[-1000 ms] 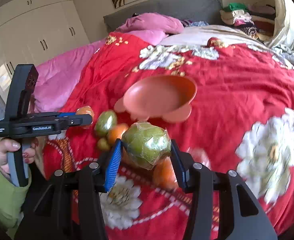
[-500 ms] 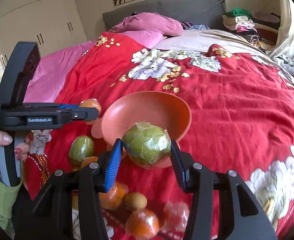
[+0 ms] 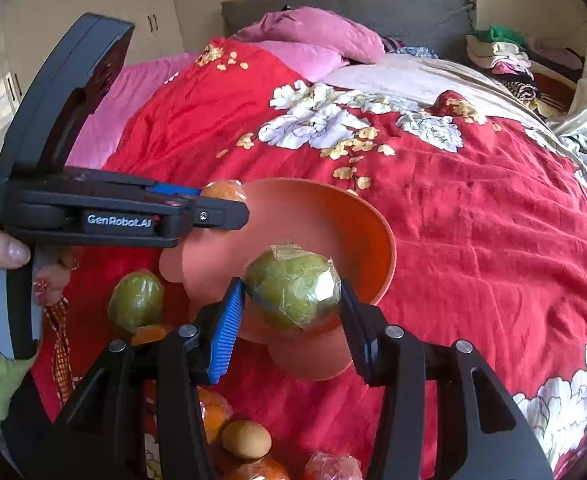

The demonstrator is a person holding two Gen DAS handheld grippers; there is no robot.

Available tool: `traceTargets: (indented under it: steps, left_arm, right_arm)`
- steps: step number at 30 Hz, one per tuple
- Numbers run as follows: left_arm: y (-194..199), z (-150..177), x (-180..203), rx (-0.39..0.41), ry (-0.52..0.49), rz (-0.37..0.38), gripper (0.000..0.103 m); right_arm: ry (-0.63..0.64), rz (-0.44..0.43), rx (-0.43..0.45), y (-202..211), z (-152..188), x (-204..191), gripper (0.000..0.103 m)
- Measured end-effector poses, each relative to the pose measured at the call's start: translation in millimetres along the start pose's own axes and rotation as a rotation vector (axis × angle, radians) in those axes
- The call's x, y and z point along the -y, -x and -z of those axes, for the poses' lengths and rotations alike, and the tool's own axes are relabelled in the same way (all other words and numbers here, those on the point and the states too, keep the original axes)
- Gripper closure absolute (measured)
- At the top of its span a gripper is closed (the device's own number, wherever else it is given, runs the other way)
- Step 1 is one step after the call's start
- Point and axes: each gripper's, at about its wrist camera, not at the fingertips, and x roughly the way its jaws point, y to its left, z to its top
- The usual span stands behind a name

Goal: Organize fruits
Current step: 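Lift both held fruits and carry them over the pink bowl, then lower both fruits into the pink bowl and open both tools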

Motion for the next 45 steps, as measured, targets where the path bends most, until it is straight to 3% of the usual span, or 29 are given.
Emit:
traceTargets:
  steps: [16, 26, 33, 35, 39, 45]
  left_arm:
    - [-19, -5, 4, -0.050, -0.014, 0.010, 0.072]
    - [-25, -6, 6, -0.068, -0.013, 0.009, 0.071]
    - [-24, -6, 6, -0.063, -0.008, 0.003, 0.068]
    - [-25, -6, 6, -0.064, -0.008, 0.005, 0.065]
    - [-24, -5, 6, -0.060, 0.002, 0.003, 0.064]
    - [-12, -2, 6, -0.030, 0.012, -0.004, 0.056]
  right_arm:
    - [0.040, -0.004, -0.072, -25, -5, 2, 0.056]
    - [0.046, 0.013, -0.060, -20, -5, 2, 0.055]
    - [0.027, 0.019, -0.036, -5, 0, 4, 0.047]
    - [0.014, 0.019, -0.029, 0, 2, 5, 0.040]
    - [-0.004, 0.018, -0.006, 11, 4, 5, 0.040]
    - [-0.017, 0.028, 0.018, 23, 7, 5, 0.034]
